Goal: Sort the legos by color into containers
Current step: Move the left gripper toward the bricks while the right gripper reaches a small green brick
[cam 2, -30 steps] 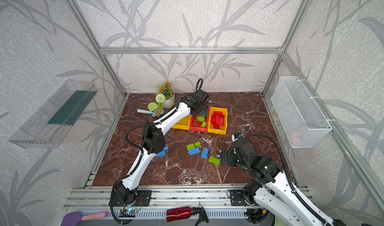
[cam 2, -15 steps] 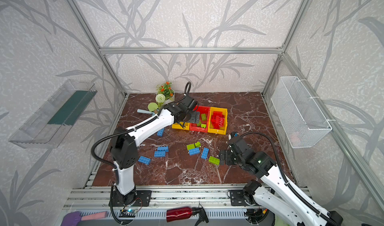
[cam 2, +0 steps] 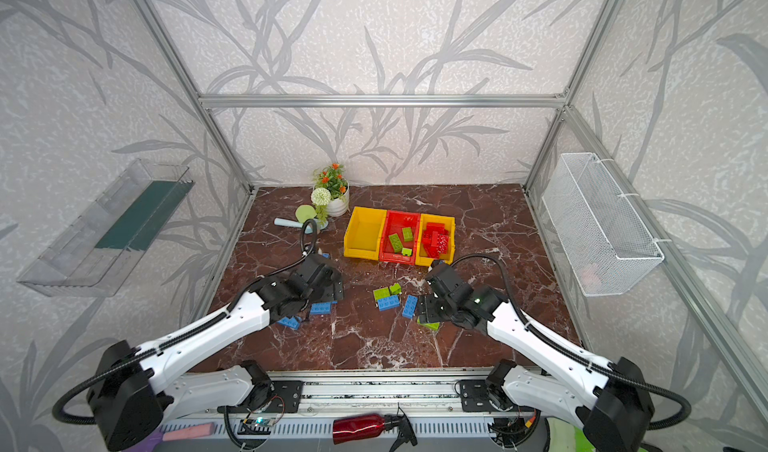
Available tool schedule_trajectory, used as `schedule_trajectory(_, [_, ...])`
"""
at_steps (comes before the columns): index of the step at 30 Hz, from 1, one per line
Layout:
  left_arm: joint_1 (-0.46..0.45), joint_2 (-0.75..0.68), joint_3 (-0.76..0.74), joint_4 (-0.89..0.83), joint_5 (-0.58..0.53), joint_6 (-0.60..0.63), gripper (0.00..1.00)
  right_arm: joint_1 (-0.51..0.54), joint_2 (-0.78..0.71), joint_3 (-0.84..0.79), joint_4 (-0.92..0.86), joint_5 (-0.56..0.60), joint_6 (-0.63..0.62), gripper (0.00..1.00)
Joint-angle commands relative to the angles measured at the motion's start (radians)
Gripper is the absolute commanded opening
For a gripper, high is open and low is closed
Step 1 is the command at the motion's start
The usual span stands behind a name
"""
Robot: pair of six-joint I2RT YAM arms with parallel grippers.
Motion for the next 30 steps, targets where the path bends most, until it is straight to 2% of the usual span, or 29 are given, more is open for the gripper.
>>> schedule_trajectory(1, [-0.002, -0.104, -0.066, 0.014, -0.048, -0.082, 0.99, 0.038, 0.101, 0.061, 0.096, -0.007, 0.013, 0.72])
schedule_trajectory(5, [-0.002, -0.2, -0.134, 0.011, -0.059, -0.107, 0.99, 0.05, 0.246, 0.13, 0.115, -0.025, 0.015, 0.67])
schedule_trajectory(13, [-0.001, -0.341, -0.245, 0.011, -0.09, -0.124, 0.99, 0.052, 0.48, 0.274, 0.143, -0.026, -0.004, 0.66])
schedule_trajectory(21, [0.001, -0.382, -0.247, -0.021, -0.09, -0.105, 0.99, 0.043, 0.702, 0.46, 0.008, 0.009, -0.034, 0.54])
schedule_trajectory(30, [0.002, -0.413, -0.196, -0.105, -0.096, -0.099, 0.99, 0.026, 0.743, 0.457, 0.027, 0.051, -0.037, 0.52])
